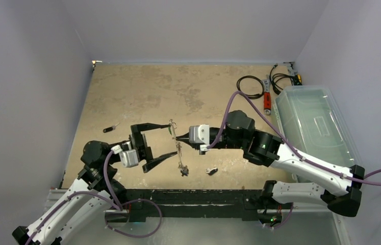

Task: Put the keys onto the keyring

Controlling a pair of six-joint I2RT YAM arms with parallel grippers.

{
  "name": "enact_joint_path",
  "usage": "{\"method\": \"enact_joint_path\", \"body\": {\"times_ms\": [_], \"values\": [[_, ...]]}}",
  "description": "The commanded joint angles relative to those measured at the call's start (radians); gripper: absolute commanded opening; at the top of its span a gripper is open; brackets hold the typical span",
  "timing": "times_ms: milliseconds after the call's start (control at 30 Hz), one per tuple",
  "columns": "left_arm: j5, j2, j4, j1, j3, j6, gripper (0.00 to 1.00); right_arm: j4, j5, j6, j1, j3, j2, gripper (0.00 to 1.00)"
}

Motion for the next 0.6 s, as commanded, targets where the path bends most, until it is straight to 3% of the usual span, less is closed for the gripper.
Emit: {"method": "enact_joint_path", "body": {"times_ms": [0, 300, 567], "values": [[-0.076, -0.05, -0.013, -0.002, -0.002, 0.061, 0.86, 0.189, 0.105, -0.084, 0.001, -0.101, -0.055, 0.0], [-0.109, -0.076, -0.094, -0.002, 0.012, 0.139, 0.82, 0.428, 0.169, -0.218, 0.004, -0.28, -0.115, 0.0], [-0.138, -0.059, -0.093, -0.002, 0.017, 0.079, 0.76, 0.597, 0.239, -0.283, 0.004, -0.386, -0.139, 0.0]]}}
